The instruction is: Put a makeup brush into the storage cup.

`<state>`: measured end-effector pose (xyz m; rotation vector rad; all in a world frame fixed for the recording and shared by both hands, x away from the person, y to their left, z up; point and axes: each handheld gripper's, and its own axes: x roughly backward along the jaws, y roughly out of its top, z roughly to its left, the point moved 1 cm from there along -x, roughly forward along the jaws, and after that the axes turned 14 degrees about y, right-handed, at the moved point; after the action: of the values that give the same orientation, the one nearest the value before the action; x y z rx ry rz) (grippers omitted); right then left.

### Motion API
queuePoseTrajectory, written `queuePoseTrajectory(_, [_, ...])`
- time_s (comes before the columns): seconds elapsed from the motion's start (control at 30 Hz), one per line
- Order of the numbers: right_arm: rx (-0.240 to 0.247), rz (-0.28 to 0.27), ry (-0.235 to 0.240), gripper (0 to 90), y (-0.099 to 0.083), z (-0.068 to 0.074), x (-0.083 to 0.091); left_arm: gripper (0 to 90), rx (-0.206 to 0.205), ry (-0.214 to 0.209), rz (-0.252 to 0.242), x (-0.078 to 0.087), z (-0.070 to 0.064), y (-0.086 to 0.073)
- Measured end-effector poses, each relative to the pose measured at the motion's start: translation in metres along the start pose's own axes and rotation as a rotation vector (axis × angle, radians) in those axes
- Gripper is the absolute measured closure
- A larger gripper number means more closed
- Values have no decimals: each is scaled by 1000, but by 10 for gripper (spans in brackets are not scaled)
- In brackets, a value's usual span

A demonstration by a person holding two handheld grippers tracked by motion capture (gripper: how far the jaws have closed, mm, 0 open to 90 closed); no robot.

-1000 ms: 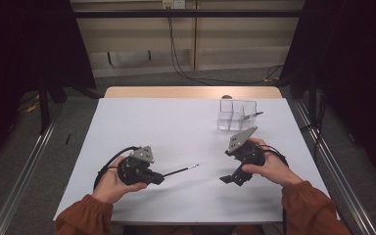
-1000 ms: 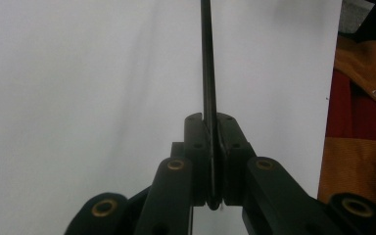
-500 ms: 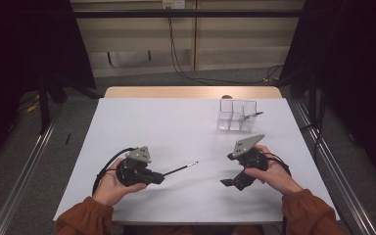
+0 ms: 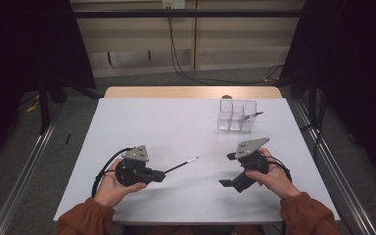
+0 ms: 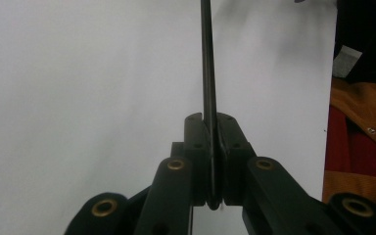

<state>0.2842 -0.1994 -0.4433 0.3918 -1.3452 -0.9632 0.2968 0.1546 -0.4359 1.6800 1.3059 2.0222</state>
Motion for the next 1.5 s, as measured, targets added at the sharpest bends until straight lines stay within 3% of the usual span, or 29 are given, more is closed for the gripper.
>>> queuePoseTrajectory(0.4, [-13, -58, -7, 64, 0, 2, -1, 851, 38, -7, -68, 0, -2, 0])
queuePoseTrajectory(0.7, [-15, -145, -18, 61, 0, 3, -3, 852, 36, -4, -148, 0, -3, 0])
queuePoseTrajectory(0.97, [12, -194, -4, 60, 2, 6, -10, 852, 27, -6, -228, -2, -4, -1])
queuePoseTrajectory(1.23, [51, -334, -55, 67, 2, 8, -13, 852, 27, -14, -290, -1, -4, 1])
queuePoseTrajectory(1.5, [53, -411, -49, 79, 4, 6, -13, 852, 43, -17, -335, -3, -6, 3])
